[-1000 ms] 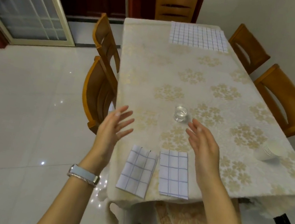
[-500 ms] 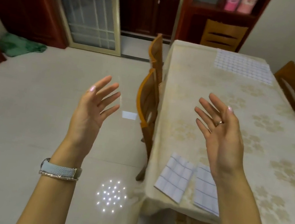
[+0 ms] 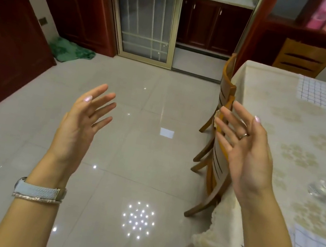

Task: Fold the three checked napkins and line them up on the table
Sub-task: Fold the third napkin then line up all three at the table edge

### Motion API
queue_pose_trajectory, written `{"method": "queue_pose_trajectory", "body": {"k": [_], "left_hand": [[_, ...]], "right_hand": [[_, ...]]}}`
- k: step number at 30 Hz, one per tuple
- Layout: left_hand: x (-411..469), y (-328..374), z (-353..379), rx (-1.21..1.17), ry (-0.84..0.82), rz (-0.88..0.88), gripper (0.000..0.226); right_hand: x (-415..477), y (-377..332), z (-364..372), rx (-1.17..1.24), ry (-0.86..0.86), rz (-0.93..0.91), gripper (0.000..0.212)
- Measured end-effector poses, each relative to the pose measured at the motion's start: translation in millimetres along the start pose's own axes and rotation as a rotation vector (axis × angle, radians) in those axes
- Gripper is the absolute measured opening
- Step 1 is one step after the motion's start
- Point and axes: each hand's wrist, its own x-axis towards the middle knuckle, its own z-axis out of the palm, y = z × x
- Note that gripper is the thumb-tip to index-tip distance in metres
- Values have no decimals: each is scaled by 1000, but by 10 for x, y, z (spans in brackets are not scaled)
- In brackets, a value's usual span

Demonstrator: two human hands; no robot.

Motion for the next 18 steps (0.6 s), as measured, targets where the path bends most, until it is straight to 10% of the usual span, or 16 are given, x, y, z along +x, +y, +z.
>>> {"method": "queue_pose_trajectory", "body": {"k": [18], "left_hand": [[2921, -174, -129, -63, -67, 3, 49]], "right_hand": [[2583, 451, 754, -27, 67, -37, 45]]}}
